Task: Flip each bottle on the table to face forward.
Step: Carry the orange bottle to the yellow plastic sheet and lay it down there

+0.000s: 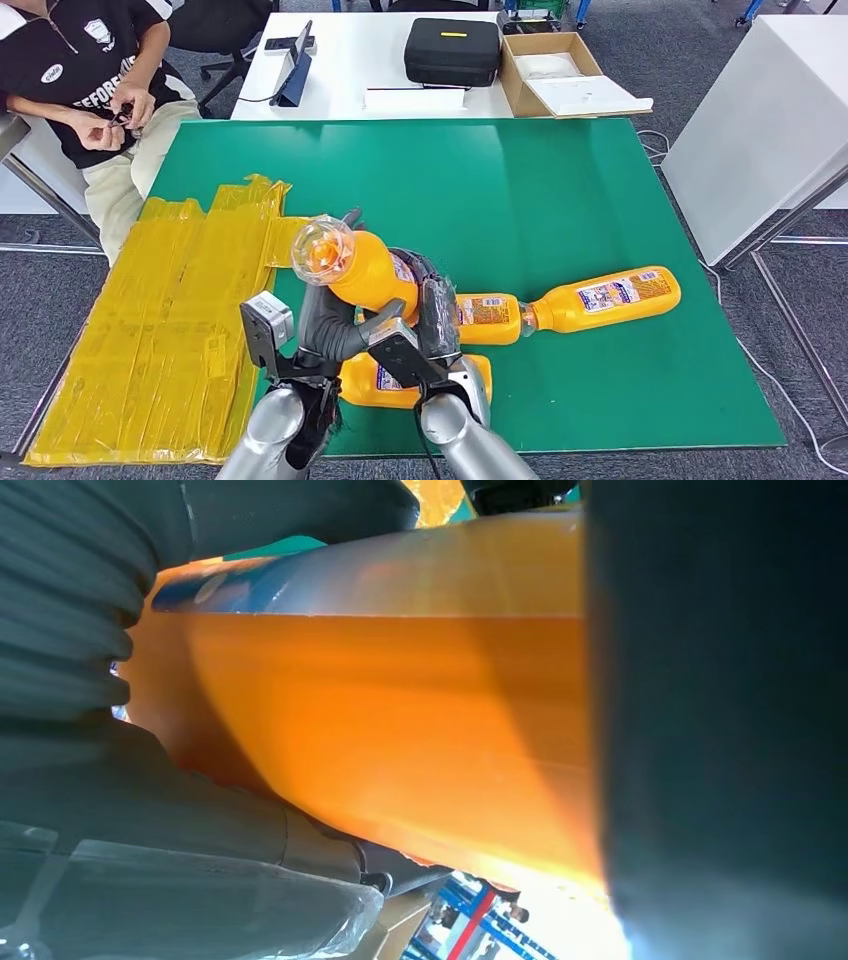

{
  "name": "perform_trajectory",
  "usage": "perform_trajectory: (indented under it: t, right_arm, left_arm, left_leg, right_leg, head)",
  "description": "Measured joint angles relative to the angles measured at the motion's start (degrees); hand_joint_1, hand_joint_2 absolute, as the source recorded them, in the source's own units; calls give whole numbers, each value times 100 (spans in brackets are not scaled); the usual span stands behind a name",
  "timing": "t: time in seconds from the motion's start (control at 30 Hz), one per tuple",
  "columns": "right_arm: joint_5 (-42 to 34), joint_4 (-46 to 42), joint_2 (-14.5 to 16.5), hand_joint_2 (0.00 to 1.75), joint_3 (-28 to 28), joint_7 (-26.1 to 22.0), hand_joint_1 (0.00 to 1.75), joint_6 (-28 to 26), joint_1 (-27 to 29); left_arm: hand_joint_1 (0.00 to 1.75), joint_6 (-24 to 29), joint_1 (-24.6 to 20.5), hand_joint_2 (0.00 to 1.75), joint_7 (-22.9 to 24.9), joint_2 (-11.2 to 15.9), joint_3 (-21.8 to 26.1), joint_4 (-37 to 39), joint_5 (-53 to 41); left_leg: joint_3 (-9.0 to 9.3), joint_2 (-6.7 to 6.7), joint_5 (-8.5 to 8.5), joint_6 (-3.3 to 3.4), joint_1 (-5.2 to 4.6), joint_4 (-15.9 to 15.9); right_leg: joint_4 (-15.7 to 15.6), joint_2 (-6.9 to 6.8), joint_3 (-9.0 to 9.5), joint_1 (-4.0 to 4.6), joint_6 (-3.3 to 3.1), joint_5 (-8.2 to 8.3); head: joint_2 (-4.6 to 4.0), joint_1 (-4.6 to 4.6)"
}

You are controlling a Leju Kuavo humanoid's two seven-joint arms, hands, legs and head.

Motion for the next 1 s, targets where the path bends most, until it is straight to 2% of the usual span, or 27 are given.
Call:
perform_trajectory:
  t: [0.6, 0.63, 0.73, 0.77, 1.0]
  right_arm:
    - [-86, 784, 185, 175, 244, 36, 175, 41, -430]
    - [-108, 800, 188, 175, 265, 41, 175, 42, -442]
    - [-145, 834, 191, 175, 319, 52, 175, 43, -473]
    - [-155, 840, 191, 175, 332, 55, 175, 44, -479]
    - [-392, 909, 195, 175, 482, 93, 175, 45, -550]
  left_arm:
    - [3, 37, 9, 175, -15, 94, 210, 68, 177]
    - [38, 40, 10, 175, -21, 95, 217, 68, 185]
    - [166, 46, 20, 175, -35, 95, 238, 68, 191]
    - [175, 49, 26, 175, -40, 95, 245, 68, 192]
    - [175, 96, 42, 175, -73, 97, 273, 68, 232]
  left_leg:
    - [0, 0, 1, -1, 0, 0]
    - [0, 0, 1, -1, 0, 0]
    - [0, 0, 1, -1, 0, 0]
    - [0, 0, 1, -1, 0, 0]
    - [0, 1, 1, -1, 0, 0]
  right_leg:
    - [0, 0, -1, 0, 0, 0]
    - [0, 0, -1, 0, 0, 0]
    - [0, 0, -1, 0, 0, 0]
    - [0, 0, -1, 0, 0, 0]
    - [0, 1, -2, 0, 0, 0]
  head:
    - [0, 1]
    - [0, 1]
    - [0, 1]
    - [0, 1]
    - [0, 1]
